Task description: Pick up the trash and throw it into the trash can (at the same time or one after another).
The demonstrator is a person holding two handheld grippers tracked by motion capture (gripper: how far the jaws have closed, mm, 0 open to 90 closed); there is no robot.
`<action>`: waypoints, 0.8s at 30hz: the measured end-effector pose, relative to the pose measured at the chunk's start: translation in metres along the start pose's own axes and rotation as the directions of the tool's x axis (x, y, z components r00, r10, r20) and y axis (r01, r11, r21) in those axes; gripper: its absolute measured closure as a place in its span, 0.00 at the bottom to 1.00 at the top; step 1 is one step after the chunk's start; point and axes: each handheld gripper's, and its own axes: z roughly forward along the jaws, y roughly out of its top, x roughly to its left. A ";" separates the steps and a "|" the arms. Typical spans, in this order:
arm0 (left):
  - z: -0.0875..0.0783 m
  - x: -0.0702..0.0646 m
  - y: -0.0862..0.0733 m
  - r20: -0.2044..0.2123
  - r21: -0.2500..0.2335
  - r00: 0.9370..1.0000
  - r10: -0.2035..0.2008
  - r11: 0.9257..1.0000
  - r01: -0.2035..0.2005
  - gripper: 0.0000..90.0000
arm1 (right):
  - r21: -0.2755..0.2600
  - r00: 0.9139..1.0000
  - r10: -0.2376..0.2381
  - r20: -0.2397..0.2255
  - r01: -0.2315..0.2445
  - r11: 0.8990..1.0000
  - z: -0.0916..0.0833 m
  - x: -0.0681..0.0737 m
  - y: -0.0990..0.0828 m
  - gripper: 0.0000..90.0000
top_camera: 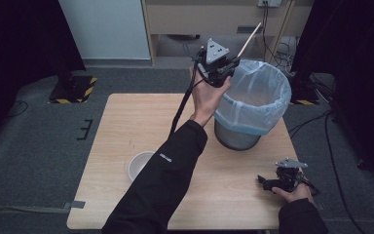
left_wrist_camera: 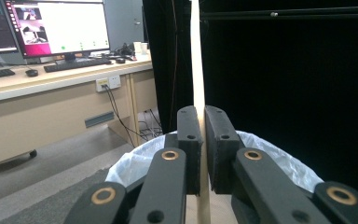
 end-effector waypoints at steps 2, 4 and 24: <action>0.008 -0.001 0.000 0.007 -0.002 1.000 -0.014 1.000 0.014 0.95 | 0.000 1.000 0.002 0.000 -0.002 1.000 0.000 0.000 0.000 0.01; 0.012 -0.001 -0.001 0.010 -0.001 1.000 -0.018 1.000 0.018 0.95 | 0.000 1.000 0.002 0.000 -0.002 1.000 0.000 0.000 0.000 0.01; 0.072 -0.001 -0.017 0.057 0.085 0.998 -0.030 0.996 0.025 0.94 | 0.000 1.000 -0.007 -0.004 0.007 1.000 0.000 0.000 0.000 0.01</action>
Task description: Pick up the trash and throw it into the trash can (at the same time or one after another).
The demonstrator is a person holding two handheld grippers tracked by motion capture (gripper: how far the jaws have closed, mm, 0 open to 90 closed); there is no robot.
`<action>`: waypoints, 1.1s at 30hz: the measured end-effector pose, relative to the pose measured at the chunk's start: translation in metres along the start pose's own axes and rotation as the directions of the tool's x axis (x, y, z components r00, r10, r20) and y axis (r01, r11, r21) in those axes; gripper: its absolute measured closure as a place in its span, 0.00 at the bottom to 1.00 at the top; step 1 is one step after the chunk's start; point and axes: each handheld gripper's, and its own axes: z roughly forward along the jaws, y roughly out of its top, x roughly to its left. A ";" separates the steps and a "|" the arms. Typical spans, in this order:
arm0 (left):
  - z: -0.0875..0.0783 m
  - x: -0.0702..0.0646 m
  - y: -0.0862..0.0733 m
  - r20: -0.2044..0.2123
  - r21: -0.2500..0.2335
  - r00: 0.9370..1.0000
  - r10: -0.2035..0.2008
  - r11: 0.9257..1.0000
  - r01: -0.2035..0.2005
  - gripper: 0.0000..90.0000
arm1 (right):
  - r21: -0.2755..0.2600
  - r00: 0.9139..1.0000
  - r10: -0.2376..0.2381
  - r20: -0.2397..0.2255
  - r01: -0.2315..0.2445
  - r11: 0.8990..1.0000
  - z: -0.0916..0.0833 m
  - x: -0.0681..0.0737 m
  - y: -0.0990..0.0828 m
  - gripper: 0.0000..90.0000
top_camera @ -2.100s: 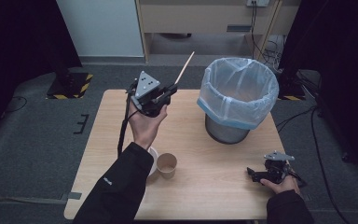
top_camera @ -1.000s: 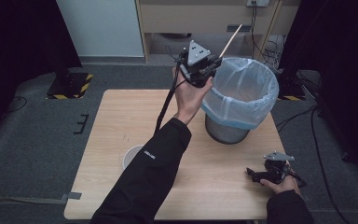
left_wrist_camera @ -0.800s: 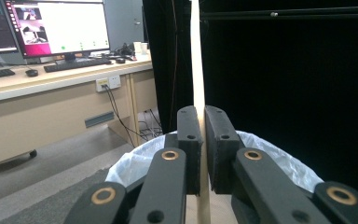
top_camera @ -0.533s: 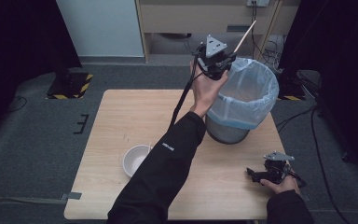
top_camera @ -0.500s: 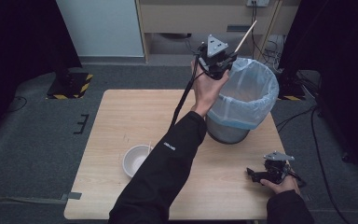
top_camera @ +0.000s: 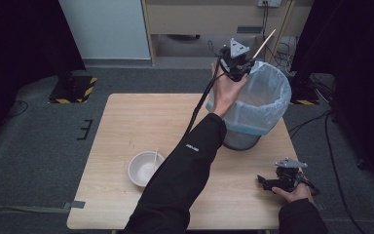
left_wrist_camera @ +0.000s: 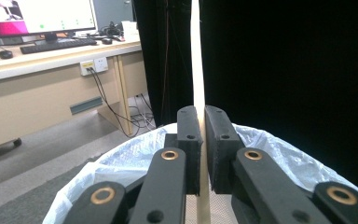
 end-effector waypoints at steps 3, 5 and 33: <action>-0.001 0.003 -0.001 0.004 0.001 1.000 0.010 1.000 -0.010 0.79 | -0.001 1.000 -0.005 -0.003 0.005 1.000 0.000 0.000 0.000 0.01; -0.006 0.003 -0.001 0.011 0.000 1.000 -0.002 1.000 0.002 0.78 | -0.001 1.000 -0.007 -0.004 0.007 1.000 0.000 0.000 0.000 0.01; -0.243 0.048 -0.111 -0.115 0.024 0.989 -0.097 0.995 0.100 0.42 | 0.002 1.000 -0.012 -0.007 0.012 1.000 0.000 0.000 0.000 0.01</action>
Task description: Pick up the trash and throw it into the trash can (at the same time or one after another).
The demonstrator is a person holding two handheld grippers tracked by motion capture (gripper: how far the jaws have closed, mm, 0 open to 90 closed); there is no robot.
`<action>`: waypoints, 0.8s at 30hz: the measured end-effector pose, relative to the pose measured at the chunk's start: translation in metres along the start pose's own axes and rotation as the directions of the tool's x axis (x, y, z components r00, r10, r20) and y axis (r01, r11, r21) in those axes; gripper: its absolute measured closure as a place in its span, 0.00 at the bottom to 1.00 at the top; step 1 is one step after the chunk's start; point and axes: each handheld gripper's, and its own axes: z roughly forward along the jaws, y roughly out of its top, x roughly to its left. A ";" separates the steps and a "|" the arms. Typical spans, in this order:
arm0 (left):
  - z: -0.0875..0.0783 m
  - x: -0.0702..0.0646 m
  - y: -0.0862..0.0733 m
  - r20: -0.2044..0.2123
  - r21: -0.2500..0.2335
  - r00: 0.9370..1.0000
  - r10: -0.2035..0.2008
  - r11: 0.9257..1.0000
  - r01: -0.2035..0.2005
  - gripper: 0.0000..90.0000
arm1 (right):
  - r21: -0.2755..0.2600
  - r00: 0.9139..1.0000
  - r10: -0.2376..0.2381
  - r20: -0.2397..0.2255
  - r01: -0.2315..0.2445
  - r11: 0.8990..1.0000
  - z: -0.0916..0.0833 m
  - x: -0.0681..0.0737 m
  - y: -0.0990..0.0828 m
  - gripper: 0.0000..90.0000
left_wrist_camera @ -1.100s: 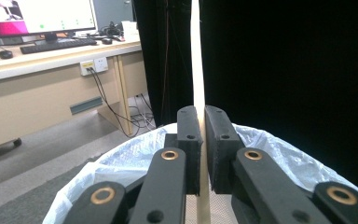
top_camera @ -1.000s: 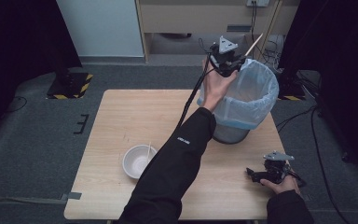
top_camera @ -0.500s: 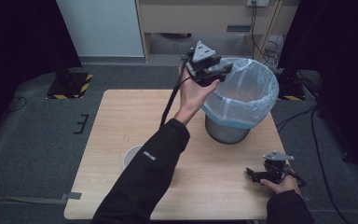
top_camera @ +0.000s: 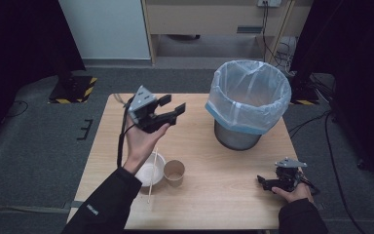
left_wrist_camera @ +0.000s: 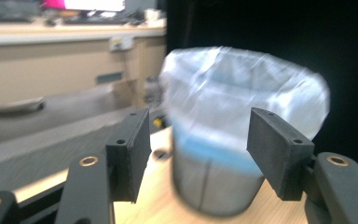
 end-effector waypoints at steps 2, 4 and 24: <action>-0.011 0.009 -0.020 -0.026 0.027 0.999 -0.026 0.999 0.027 0.40 | 0.000 1.000 0.000 0.000 0.000 1.000 0.000 0.000 0.000 0.01; -0.019 0.016 -0.039 -0.055 0.059 0.998 -0.040 0.997 0.043 0.39 | 0.000 1.000 0.000 0.000 0.000 1.000 0.000 0.000 0.000 0.01; -0.029 0.030 -0.166 -0.167 0.358 0.976 -0.137 0.915 0.189 0.41 | 0.000 1.000 0.000 0.000 0.000 1.000 0.000 0.000 0.000 0.01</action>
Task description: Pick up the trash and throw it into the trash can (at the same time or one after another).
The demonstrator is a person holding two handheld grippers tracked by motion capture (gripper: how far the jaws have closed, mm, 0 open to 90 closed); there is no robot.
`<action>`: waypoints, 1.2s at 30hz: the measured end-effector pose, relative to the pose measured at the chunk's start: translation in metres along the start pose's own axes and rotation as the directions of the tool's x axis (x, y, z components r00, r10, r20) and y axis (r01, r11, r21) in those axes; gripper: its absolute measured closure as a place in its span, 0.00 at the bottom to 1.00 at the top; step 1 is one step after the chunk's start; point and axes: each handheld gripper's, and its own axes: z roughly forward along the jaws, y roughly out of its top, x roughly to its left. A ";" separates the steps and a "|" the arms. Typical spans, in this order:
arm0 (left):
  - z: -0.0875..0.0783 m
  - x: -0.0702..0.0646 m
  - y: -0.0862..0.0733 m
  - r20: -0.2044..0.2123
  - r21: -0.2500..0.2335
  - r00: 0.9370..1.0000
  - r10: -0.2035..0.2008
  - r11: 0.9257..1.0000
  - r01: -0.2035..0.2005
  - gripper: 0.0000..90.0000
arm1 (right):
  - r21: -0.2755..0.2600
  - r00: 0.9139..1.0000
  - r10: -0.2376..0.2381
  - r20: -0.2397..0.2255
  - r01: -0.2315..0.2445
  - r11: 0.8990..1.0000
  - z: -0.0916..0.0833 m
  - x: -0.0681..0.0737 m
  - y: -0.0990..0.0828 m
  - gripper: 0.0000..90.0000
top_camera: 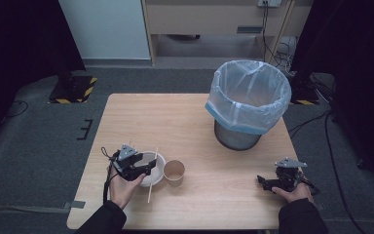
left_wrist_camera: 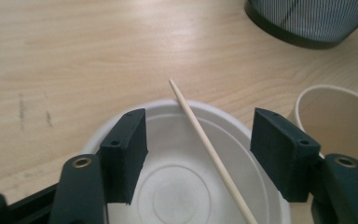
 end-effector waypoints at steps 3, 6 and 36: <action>0.004 -0.001 -0.003 -0.005 0.027 1.000 0.002 1.000 -0.002 0.44 | 0.000 1.000 -0.001 0.000 0.001 1.000 0.000 0.000 0.000 0.01; 0.007 -0.001 -0.006 0.002 0.056 1.000 -0.008 0.998 0.007 0.50 | 0.000 1.000 0.000 0.000 0.000 1.000 0.000 0.000 0.000 0.01; 0.002 0.003 0.000 0.028 0.110 0.999 -0.031 0.994 0.028 0.95 | 0.000 1.000 0.000 0.000 0.000 1.000 0.000 0.000 0.000 0.01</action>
